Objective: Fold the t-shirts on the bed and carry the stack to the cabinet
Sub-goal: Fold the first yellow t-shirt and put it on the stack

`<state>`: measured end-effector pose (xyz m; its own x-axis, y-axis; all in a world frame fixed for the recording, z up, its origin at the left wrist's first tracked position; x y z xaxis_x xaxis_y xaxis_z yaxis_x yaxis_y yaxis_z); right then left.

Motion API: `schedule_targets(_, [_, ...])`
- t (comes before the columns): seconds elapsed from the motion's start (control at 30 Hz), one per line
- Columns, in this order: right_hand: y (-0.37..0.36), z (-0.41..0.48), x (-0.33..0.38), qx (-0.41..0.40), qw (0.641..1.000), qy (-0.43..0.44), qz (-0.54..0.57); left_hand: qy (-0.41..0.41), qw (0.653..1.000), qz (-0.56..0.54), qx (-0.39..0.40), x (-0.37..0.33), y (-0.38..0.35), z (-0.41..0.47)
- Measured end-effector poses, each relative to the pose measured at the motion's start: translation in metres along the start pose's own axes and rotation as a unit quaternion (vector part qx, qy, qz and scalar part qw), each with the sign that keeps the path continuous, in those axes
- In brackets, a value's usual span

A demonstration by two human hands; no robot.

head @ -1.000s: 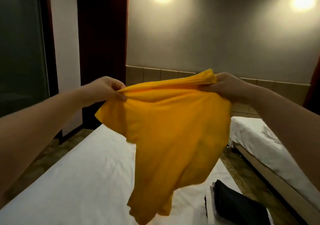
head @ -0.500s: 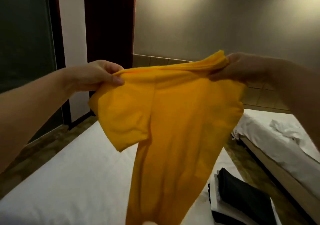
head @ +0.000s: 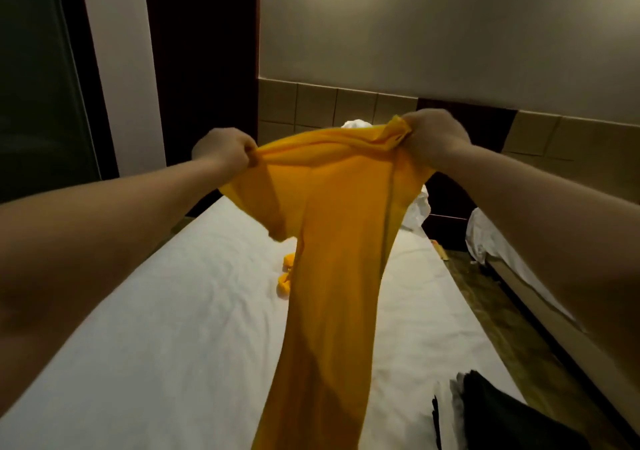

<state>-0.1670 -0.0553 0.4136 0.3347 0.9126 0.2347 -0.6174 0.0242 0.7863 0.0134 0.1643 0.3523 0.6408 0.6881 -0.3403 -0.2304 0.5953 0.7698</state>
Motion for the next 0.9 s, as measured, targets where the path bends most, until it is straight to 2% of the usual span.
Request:
schedule_targets(0.07, [0.012,0.023,-0.002,-0.057,0.998,0.029,-0.024,0.002,0.999,-0.027,-0.043,-0.016,0.011,0.026])
schedule_targets(0.2, [0.038,0.039,-0.006,-0.133,0.985,0.066,-0.084,0.014,0.987,-0.147,-0.057,-0.036,0.034,0.049])
schedule_targets(0.37, [0.06,0.0,-0.003,-0.113,0.982,0.114,-0.104,-0.033,0.987,-0.143,-0.061,-0.039,0.045,0.016])
schedule_targets(0.47, [0.061,-0.051,-0.001,-0.026,0.988,0.123,-0.085,-0.066,0.988,-0.136,-0.045,-0.024,0.042,-0.032])
schedule_targets(0.6, [0.031,-0.145,-0.003,0.177,0.983,0.05,-0.03,-0.06,0.987,-0.139,0.054,0.02,0.013,-0.126])
schedule_targets(0.77, [-0.033,-0.283,-0.012,0.335,0.942,0.002,0.032,0.003,0.973,-0.106,0.207,0.06,-0.029,-0.29])
schedule_targets(0.9, [-0.071,-0.386,-0.021,0.415,0.903,-0.05,0.098,0.063,0.952,-0.119,0.277,0.082,-0.063,-0.397])
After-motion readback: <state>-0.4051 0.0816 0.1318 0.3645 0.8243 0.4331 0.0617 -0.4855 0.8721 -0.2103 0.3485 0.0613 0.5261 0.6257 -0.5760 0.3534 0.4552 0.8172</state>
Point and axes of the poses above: each hand's wrist, its own z-axis towards the middle knuckle, its own y-axis out of the back of the hand, x = y × z, the point moved 1 cm from there along z, towards the middle knuckle, and after that the axes turned 5 degrees about z, right-handed, at the moved point
